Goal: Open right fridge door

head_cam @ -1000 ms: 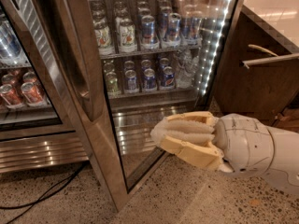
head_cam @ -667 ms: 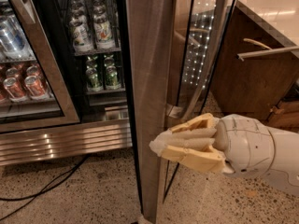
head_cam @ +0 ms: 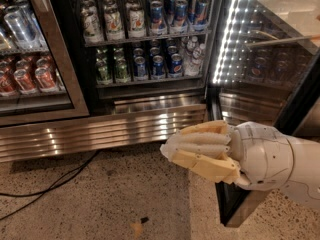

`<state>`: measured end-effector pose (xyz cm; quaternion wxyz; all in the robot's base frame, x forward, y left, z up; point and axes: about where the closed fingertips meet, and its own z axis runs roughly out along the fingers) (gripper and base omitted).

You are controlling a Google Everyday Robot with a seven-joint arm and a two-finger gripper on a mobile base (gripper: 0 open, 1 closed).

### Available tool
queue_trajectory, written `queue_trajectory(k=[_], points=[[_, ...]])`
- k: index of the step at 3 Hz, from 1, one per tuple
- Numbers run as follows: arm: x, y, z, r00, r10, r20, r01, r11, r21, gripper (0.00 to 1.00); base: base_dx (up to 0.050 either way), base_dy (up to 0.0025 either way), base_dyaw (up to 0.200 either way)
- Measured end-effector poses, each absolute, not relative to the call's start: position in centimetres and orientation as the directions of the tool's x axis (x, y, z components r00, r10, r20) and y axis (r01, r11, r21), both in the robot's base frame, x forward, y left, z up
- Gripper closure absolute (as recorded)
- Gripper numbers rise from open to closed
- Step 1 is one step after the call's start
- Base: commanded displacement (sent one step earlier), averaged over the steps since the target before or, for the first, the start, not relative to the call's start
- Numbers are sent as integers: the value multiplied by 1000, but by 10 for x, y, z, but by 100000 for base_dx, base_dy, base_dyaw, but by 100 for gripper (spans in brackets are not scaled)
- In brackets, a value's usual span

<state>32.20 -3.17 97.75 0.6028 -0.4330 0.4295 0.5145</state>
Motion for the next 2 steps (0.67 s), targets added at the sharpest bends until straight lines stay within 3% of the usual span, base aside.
queue_trajectory(k=[1, 2], points=[[322, -32, 977, 102, 248, -963, -992, 96, -80, 100, -5004, 7, -54], [322, -32, 977, 102, 248, -963, -992, 96, -80, 100, 0, 0, 0]])
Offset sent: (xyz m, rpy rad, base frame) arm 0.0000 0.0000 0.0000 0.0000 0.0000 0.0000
